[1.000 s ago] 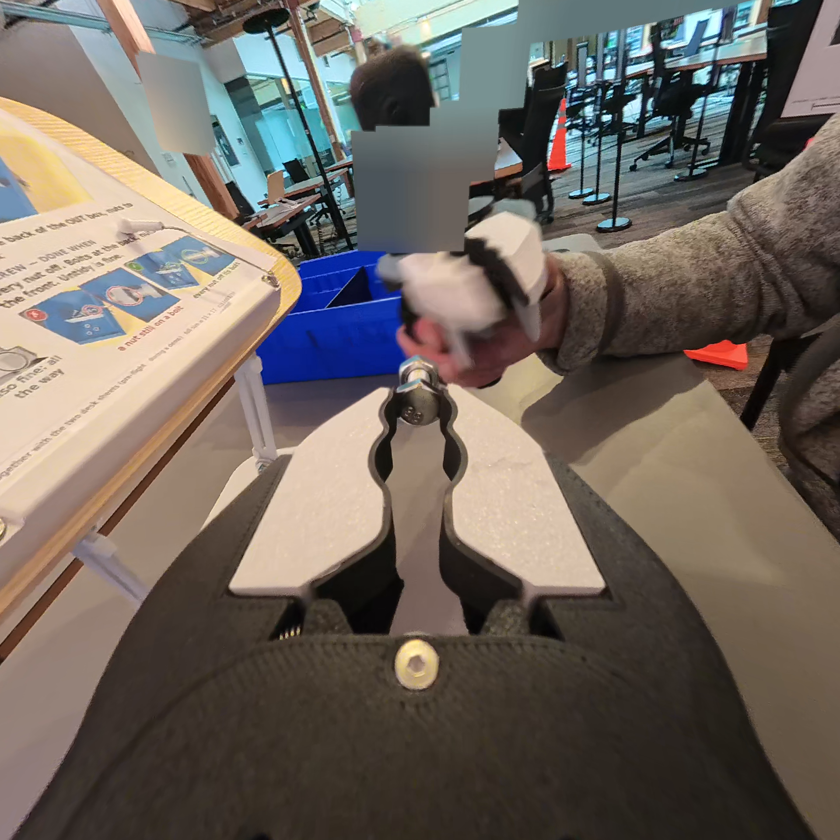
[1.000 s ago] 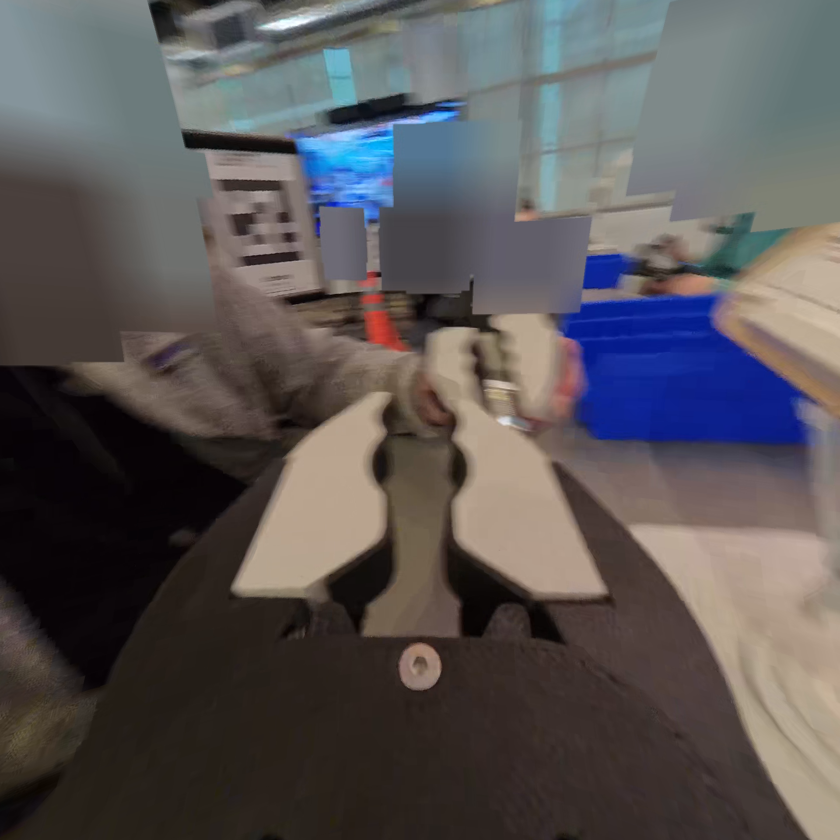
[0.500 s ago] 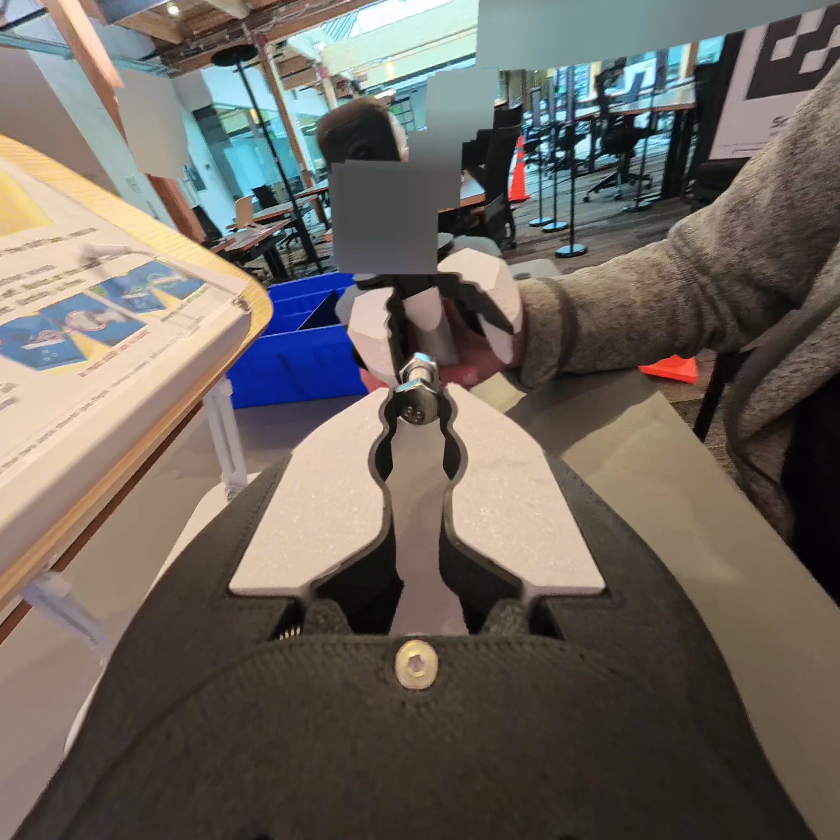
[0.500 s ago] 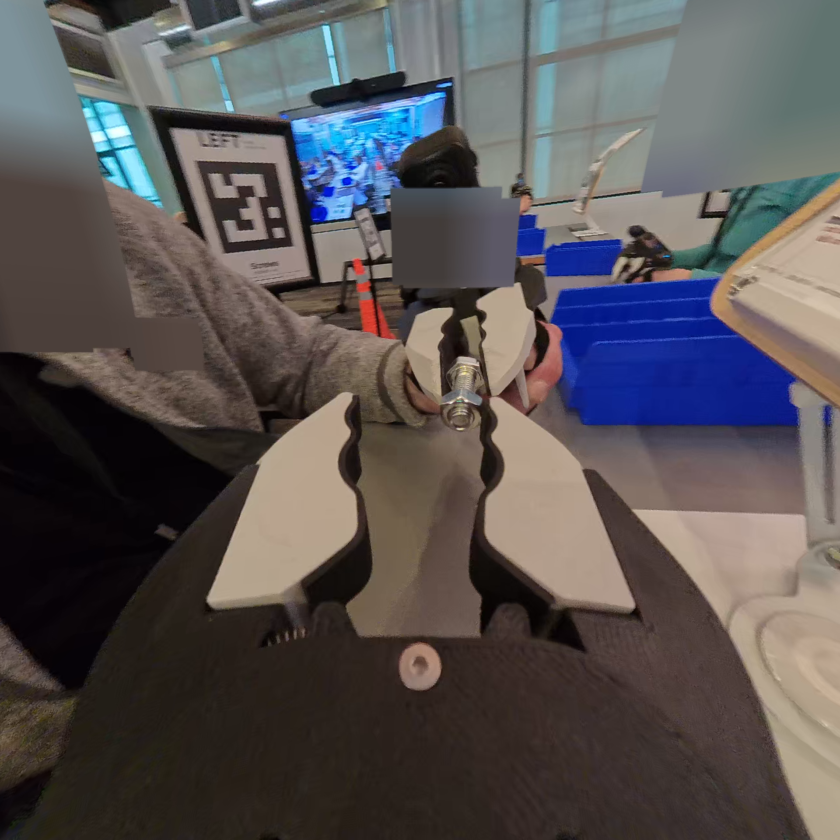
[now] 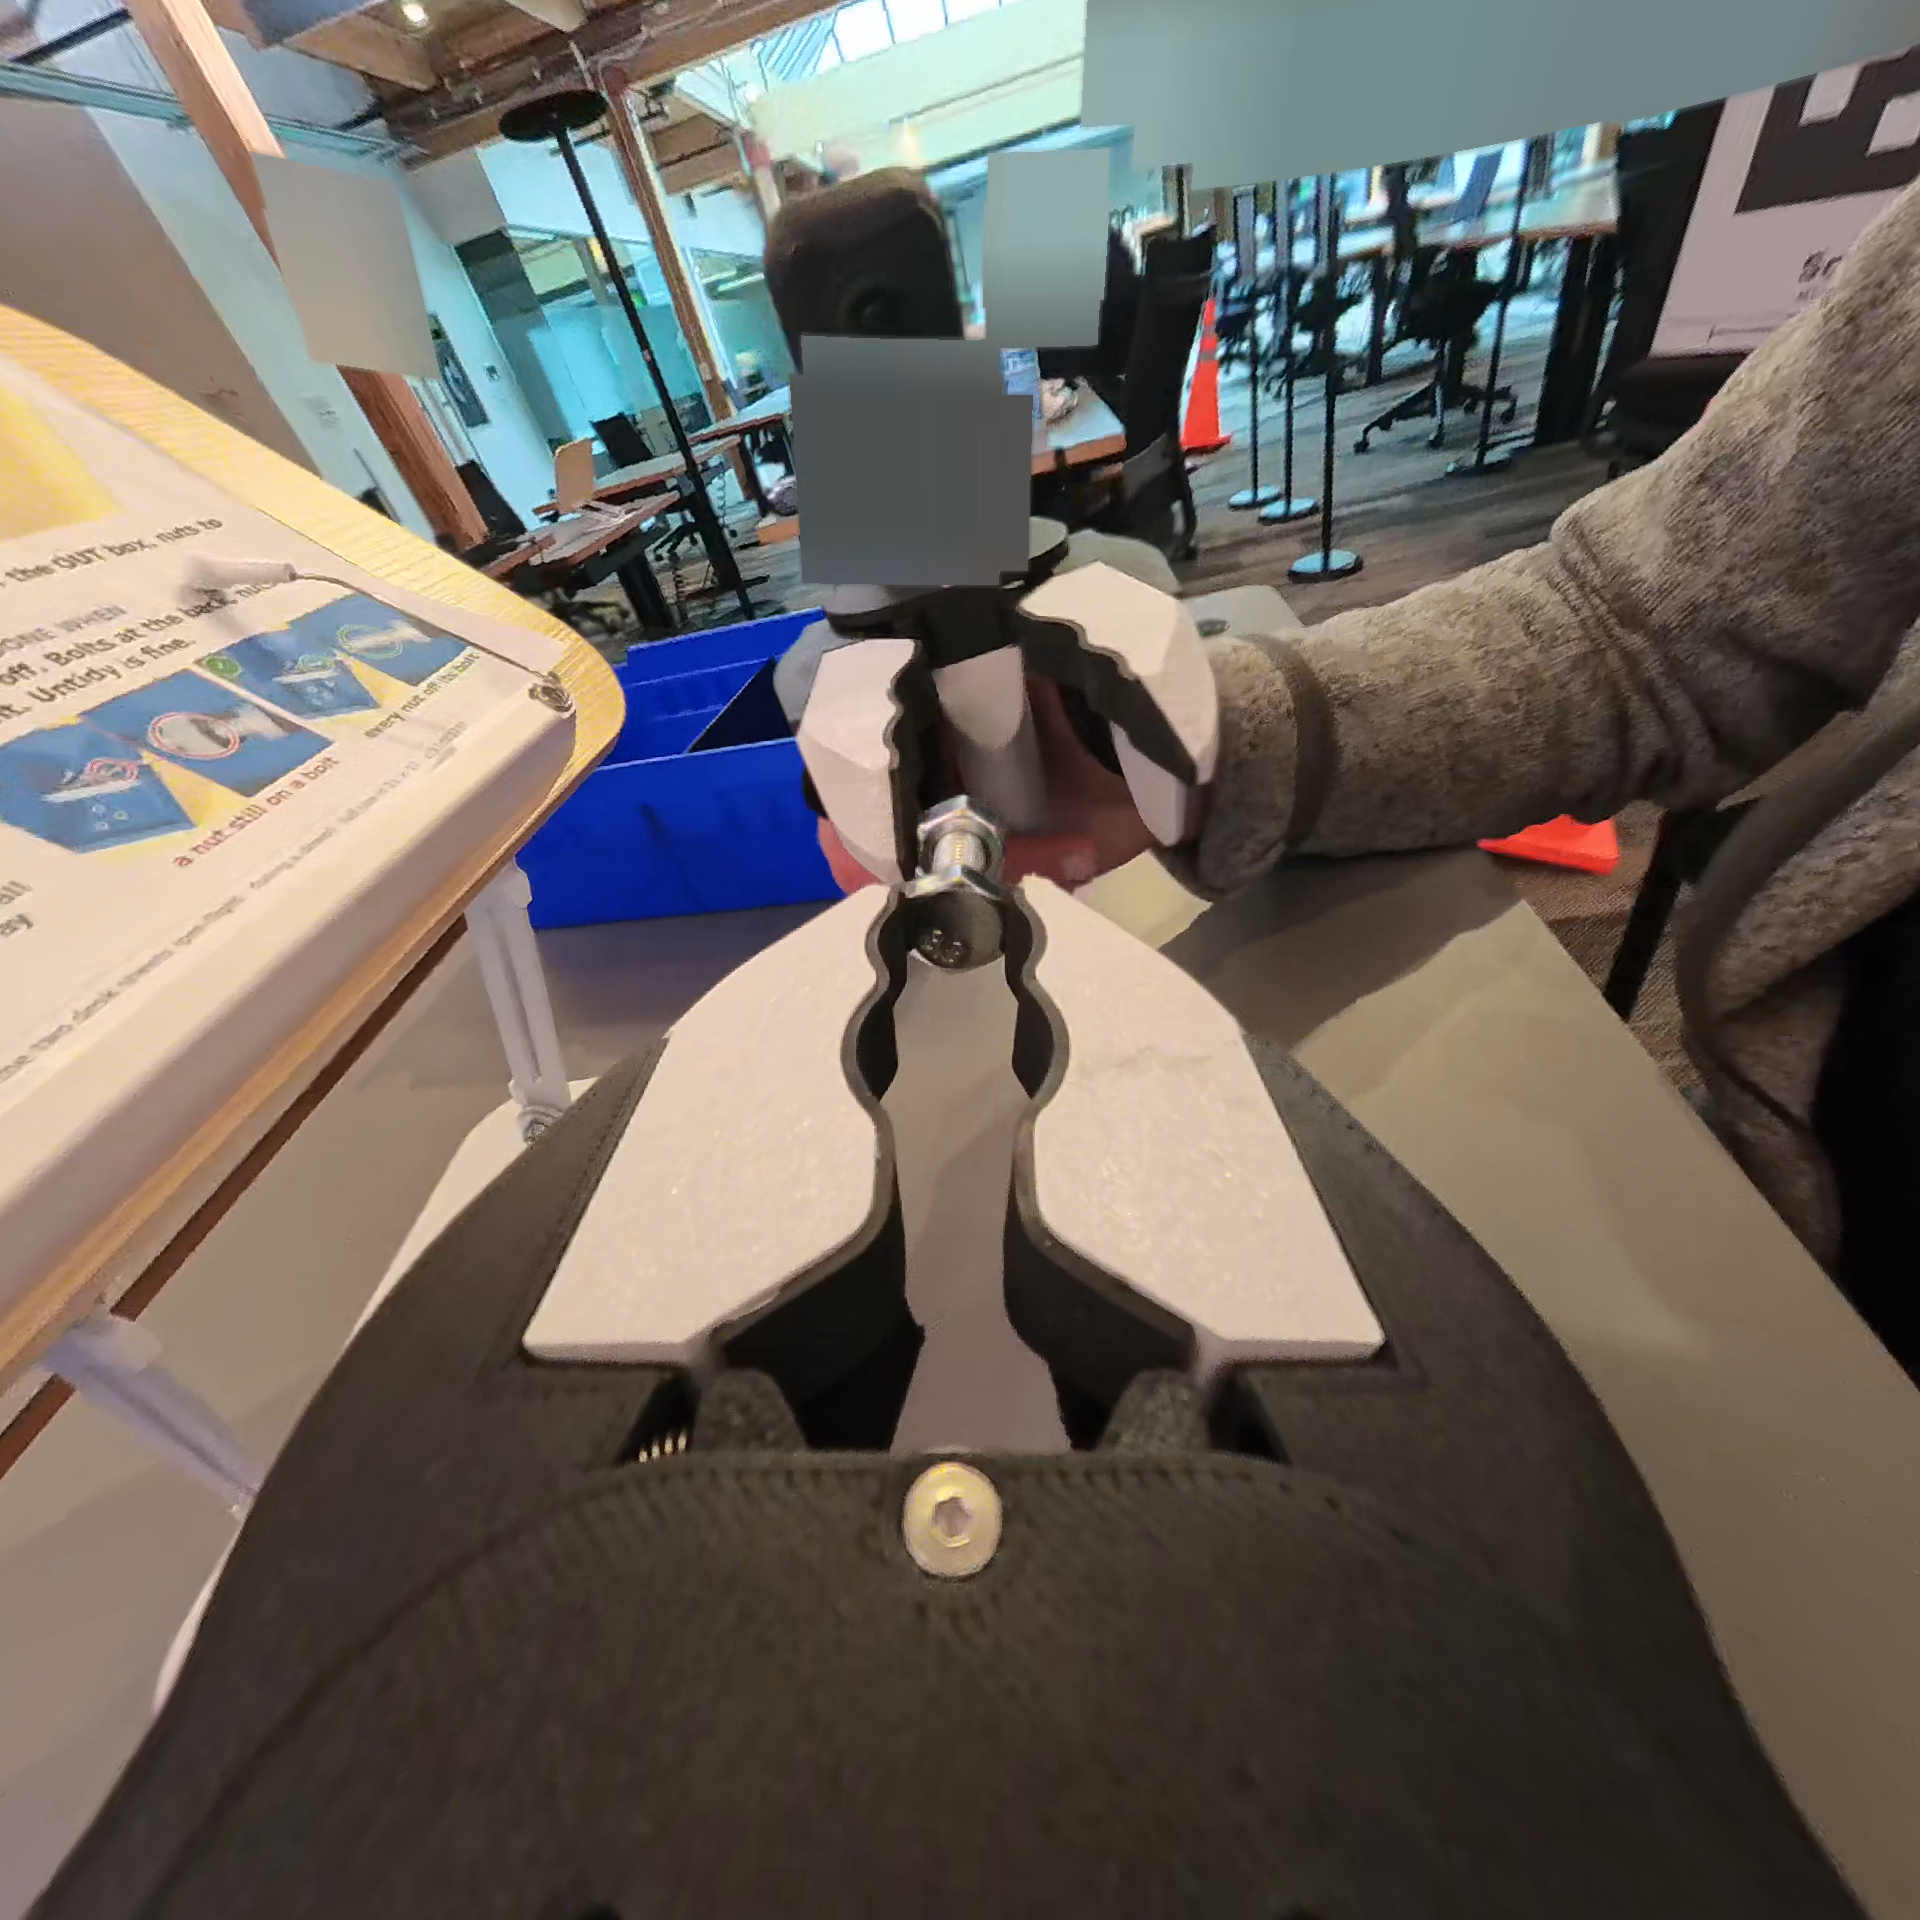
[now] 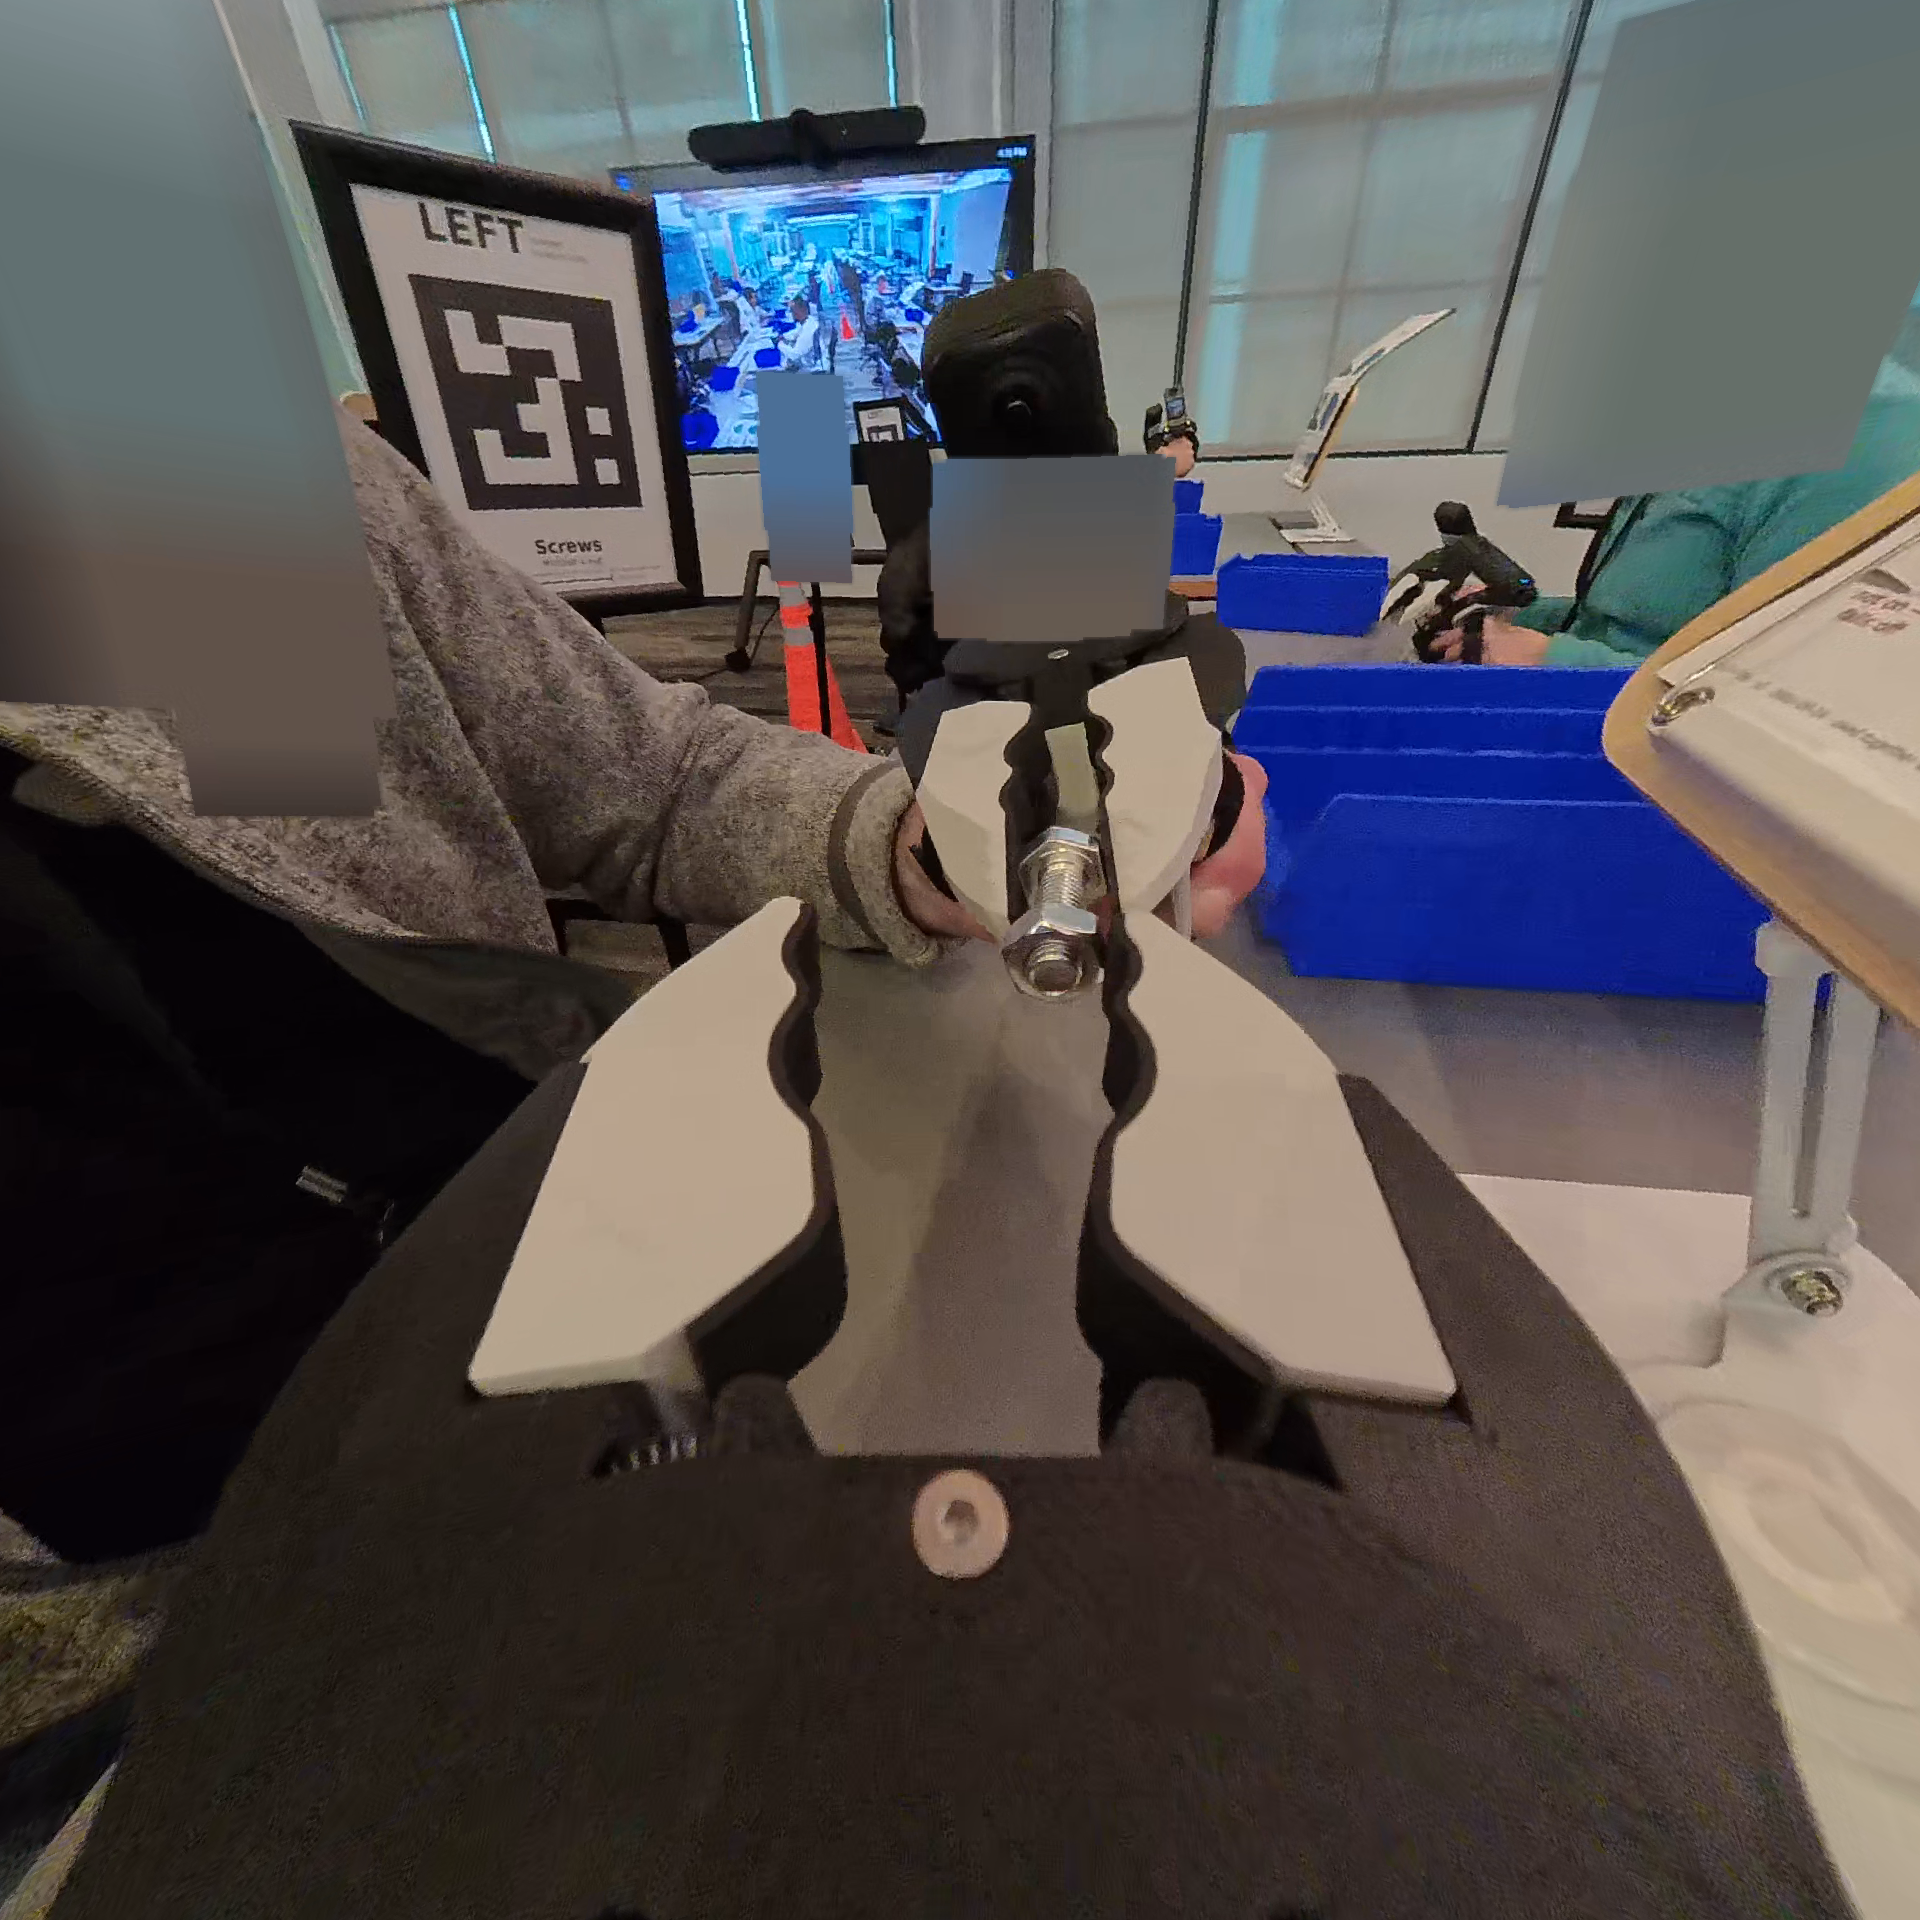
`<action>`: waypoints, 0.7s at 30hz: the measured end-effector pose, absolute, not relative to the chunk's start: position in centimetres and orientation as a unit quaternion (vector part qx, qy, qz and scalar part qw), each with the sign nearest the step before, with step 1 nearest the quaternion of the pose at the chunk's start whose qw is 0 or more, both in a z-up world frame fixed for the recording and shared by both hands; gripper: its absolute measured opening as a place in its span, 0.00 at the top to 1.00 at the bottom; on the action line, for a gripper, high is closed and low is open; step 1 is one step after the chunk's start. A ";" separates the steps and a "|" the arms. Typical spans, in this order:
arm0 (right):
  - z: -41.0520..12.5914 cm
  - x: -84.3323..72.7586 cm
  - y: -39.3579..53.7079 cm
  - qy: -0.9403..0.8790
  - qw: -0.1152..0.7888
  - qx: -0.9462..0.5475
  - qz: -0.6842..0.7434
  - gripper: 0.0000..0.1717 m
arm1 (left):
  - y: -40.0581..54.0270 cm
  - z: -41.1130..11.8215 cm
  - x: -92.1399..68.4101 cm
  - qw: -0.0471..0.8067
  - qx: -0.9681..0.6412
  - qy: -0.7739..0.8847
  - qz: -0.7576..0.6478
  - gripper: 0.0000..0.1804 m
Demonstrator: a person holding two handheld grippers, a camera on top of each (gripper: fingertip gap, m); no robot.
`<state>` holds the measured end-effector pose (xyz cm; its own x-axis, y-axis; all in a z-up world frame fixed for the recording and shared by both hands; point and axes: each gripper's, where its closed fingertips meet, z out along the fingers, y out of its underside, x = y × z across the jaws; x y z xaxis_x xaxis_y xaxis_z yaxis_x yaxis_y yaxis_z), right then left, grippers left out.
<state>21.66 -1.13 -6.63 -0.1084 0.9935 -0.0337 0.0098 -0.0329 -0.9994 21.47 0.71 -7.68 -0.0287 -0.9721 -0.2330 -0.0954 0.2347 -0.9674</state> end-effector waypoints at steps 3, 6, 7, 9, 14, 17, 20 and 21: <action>-4.3 22.8 -1.3 -0.486 0.496 -0.439 0.570 0.75 | 1.5 -8.7 21.6 0.526 -0.477 0.589 -0.386 0.90; -5.6 22.4 -0.3 -0.499 0.495 -0.478 0.527 0.73 | 1.8 -8.1 21.2 0.527 -0.477 0.571 -0.412 0.90; -5.9 22.1 -0.1 -0.496 0.492 -0.486 0.525 0.72 | 1.9 -7.9 21.1 0.530 -0.476 0.569 -0.410 0.90; -6.6 21.7 0.2 -0.496 0.481 -0.502 0.520 0.70 | 1.9 -8.0 21.1 0.532 -0.477 0.570 -0.406 0.90; -5.9 21.8 -1.6 -0.527 0.476 -0.467 0.527 0.85 | 2.8 -7.9 20.6 0.533 -0.489 0.556 -0.409 0.90; -5.9 22.3 0.8 -0.476 0.497 -0.503 0.523 0.69 | 2.6 -7.6 20.6 0.538 -0.485 0.558 -0.405 0.90; -6.2 22.0 1.0 -0.475 0.493 -0.509 0.522 0.64 | 2.5 -7.9 20.8 0.534 -0.485 0.560 -0.407 0.90; -6.5 21.7 0.7 -0.483 0.487 -0.510 0.520 0.64 | 2.6 -8.0 20.8 0.534 -0.486 0.560 -0.407 0.90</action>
<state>21.73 0.72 -6.50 -0.0058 0.9982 -0.0594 -0.0141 -0.0595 -0.9981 20.81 2.57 -7.95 0.0421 -0.9785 -0.2018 -0.1093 0.1962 -0.9745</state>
